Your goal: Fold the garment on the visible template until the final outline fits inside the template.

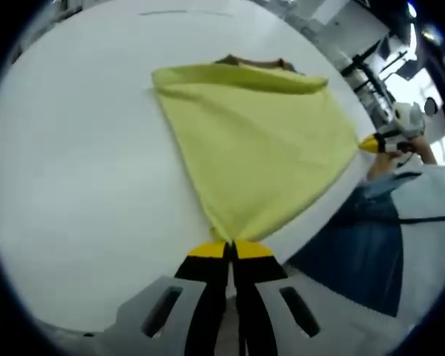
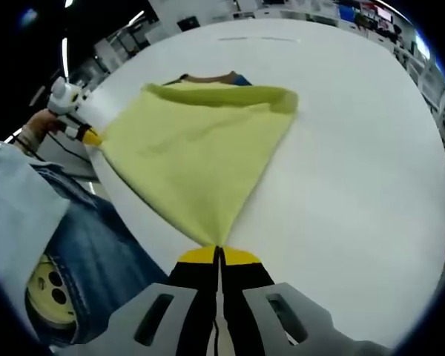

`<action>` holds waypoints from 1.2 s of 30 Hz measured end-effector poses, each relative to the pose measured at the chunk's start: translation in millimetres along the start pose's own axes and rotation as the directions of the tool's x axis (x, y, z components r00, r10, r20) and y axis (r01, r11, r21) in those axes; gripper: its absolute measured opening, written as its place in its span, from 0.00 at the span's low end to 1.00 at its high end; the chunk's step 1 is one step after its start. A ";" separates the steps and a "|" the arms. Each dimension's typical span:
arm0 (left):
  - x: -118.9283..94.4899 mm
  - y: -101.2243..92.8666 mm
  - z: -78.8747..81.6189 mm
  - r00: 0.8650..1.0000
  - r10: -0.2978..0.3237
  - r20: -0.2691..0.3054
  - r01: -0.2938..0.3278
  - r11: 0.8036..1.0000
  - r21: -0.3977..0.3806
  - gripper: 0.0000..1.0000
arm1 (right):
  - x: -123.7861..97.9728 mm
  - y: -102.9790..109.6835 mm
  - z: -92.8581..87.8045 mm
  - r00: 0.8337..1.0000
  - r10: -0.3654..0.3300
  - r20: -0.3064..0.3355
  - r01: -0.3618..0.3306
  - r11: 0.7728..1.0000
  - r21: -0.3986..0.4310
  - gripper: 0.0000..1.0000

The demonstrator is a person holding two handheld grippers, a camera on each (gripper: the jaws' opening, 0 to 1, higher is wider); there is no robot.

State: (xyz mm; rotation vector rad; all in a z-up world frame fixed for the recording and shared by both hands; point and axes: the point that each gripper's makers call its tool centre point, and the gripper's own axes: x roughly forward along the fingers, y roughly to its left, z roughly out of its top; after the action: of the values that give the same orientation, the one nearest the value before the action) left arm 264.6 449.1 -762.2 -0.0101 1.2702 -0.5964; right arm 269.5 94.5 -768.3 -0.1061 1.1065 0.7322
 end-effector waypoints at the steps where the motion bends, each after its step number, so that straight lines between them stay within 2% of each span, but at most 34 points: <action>1: -0.1 -0.1 -0.3 1.000 0.000 -0.001 0.000 1.000 0.001 0.00 | 0.0 0.0 0.0 1.000 0.000 0.000 0.000 1.000 0.000 0.01; 6: -1.2 1.8 -3.0 1.000 0.005 -0.008 -0.005 1.000 0.028 0.00 | 0.4 0.0 0.3 1.000 0.001 -0.003 -0.001 1.000 -0.004 0.01; 13: -1.7 2.6 -4.2 1.000 0.006 -0.002 -0.006 1.000 0.004 0.00 | 0.3 0.1 0.4 1.000 0.001 0.000 -0.001 1.000 -0.004 0.01; 23: -1.5 0.2 -10.6 1.000 0.001 -0.024 -0.002 1.000 -0.023 0.00 | -1.3 1.1 -2.2 1.000 -0.006 0.008 0.006 1.000 0.005 0.01; 36: -3.2 -4.9 -21.9 0.998 0.009 -0.066 -0.010 1.000 -0.008 0.00 | -4.2 7.7 -11.2 0.999 0.004 -0.034 -0.005 1.000 -0.017 0.01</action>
State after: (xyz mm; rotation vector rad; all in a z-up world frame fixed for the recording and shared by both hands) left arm 242.4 453.2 -764.7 0.0089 1.3355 -0.5871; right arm 255.3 93.6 -768.0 -0.1312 1.1327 0.7465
